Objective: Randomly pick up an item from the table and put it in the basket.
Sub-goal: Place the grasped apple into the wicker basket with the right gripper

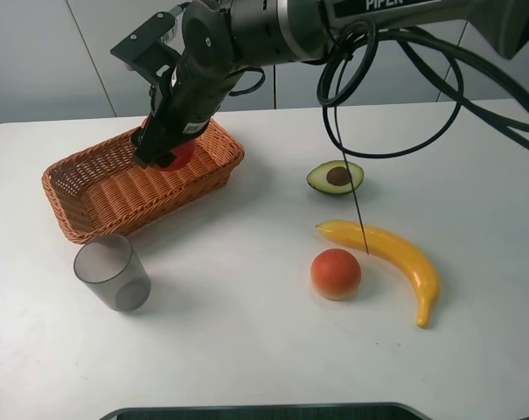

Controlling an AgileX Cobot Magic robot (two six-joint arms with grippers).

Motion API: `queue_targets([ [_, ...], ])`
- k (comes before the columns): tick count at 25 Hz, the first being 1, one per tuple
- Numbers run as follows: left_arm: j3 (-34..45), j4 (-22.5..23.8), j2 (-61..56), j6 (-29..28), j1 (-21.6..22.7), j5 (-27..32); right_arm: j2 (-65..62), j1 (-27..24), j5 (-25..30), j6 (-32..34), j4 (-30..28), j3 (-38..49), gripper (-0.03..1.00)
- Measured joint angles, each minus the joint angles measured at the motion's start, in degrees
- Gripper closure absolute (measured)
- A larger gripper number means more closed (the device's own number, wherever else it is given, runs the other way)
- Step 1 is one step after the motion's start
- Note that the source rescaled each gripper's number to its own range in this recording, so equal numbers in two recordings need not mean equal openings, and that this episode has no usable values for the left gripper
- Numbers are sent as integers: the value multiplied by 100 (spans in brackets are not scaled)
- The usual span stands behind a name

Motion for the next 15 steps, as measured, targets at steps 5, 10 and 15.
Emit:
queue_targets([
  [5, 0, 0, 0, 0, 0, 0, 0, 0, -121, 0, 0, 0, 91],
  [10, 0, 0, 0, 0, 0, 0, 0, 0, -187, 0, 0, 0, 56],
  [15, 0, 0, 0, 0, 0, 0, -37, 0, -243, 0, 0, 0, -1],
])
